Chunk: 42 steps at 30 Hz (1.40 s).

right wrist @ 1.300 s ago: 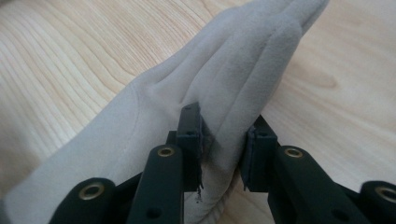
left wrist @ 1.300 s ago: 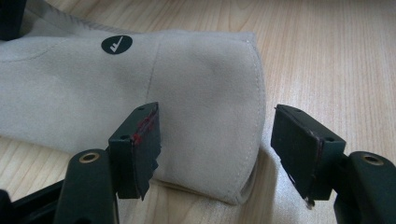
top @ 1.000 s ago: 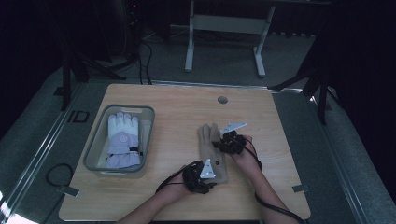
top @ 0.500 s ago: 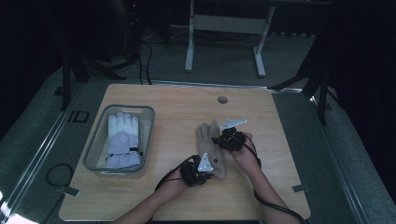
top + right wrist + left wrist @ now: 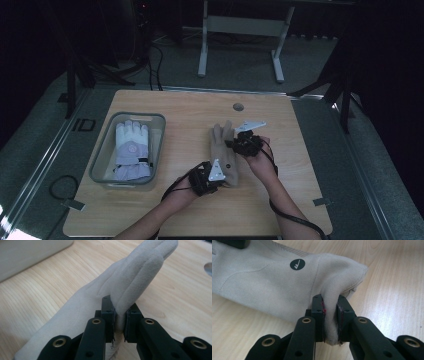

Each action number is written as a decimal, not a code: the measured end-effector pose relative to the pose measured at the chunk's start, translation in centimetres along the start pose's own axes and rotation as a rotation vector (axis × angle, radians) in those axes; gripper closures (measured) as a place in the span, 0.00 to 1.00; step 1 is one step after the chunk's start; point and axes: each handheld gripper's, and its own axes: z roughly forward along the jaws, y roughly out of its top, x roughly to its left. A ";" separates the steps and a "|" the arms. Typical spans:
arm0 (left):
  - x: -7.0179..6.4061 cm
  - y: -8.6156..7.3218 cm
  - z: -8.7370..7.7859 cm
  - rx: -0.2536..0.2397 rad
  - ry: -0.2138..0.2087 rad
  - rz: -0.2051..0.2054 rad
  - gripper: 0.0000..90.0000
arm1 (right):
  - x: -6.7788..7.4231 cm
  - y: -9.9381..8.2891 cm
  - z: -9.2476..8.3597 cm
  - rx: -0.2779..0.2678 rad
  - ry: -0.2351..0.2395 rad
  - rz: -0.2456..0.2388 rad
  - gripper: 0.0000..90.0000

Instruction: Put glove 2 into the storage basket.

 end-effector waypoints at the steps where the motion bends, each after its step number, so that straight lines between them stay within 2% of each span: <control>1: 0.1 0.1 -0.3 0.001 0.007 0.002 0.89 | 0.1 0.2 0.0 0.002 -0.001 0.001 0.90; 4: 0.4 0.2 -1.0 0.005 0.015 0.007 0.89 | 0.6 1.2 -0.2 -0.008 -0.008 -0.016 0.90; 10: 0.9 0.1 -2.7 0.006 0.023 0.004 0.89 | 1.4 2.7 -0.4 -0.019 0.010 -0.033 0.90; 21: 2.1 -1.0 -6.1 0.011 0.052 -0.007 0.89 | 3.4 5.6 0.0 -0.045 0.040 -0.068 0.90; 31: 3.1 -2.0 -9.2 0.015 0.093 -0.015 0.89 | 5.7 8.6 0.6 -0.075 0.065 -0.101 0.90; 35: 3.5 -2.5 -10.3 0.025 0.109 -0.016 0.89 | 6.5 9.8 0.9 -0.088 0.090 -0.103 0.90; 42: 4.2 -3.5 -12.1 0.036 0.138 -0.029 0.89 | 8.6 12.0 1.8 -0.106 0.107 -0.135 0.90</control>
